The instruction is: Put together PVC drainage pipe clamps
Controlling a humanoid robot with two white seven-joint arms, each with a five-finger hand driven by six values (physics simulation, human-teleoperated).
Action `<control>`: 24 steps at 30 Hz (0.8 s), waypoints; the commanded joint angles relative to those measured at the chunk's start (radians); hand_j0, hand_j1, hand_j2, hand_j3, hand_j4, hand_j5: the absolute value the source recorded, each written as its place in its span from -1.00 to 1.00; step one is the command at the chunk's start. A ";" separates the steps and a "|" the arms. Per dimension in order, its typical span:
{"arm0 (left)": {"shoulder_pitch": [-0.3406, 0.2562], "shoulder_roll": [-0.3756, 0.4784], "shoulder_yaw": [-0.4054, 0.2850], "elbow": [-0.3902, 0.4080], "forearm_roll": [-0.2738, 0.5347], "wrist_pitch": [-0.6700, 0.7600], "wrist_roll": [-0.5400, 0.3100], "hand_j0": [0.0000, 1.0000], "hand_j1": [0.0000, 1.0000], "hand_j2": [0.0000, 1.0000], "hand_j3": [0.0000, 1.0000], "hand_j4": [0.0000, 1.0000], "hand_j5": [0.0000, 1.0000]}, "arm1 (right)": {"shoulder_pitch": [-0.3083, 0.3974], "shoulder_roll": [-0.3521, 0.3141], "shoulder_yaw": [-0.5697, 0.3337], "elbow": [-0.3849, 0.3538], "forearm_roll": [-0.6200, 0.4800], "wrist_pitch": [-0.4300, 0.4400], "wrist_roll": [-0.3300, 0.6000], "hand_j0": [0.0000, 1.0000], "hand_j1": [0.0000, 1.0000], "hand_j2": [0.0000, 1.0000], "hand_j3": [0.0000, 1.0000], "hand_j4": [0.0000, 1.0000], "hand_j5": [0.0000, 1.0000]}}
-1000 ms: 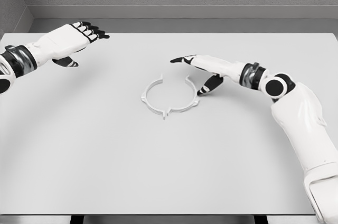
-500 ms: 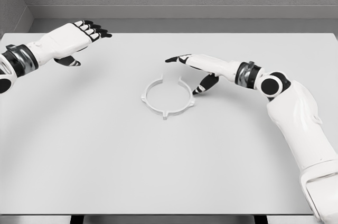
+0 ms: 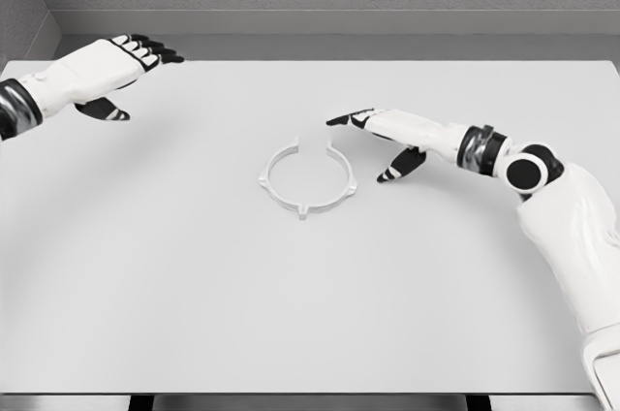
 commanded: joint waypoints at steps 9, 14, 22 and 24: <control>0.015 0.072 0.007 -0.034 0.235 0.002 -0.292 1.00 1.00 1.00 1.00 1.00 1.00 | 0.006 -0.006 0.038 -0.041 -0.008 0.003 0.000 1.00 1.00 1.00 1.00 1.00 1.00; 0.032 0.093 0.073 -0.035 0.235 0.002 -0.292 1.00 1.00 1.00 1.00 1.00 1.00 | 0.008 -0.006 0.041 -0.036 -0.008 0.003 0.000 1.00 1.00 1.00 1.00 1.00 1.00; 0.041 0.073 0.073 -0.035 0.235 0.002 -0.292 1.00 1.00 1.00 1.00 1.00 1.00 | 0.003 0.008 0.097 -0.010 -0.002 0.003 0.000 1.00 1.00 1.00 1.00 1.00 1.00; 0.046 0.069 0.073 -0.035 0.235 0.002 -0.292 1.00 1.00 1.00 1.00 1.00 1.00 | -0.002 0.019 0.098 -0.010 -0.002 0.003 0.000 1.00 1.00 1.00 1.00 1.00 1.00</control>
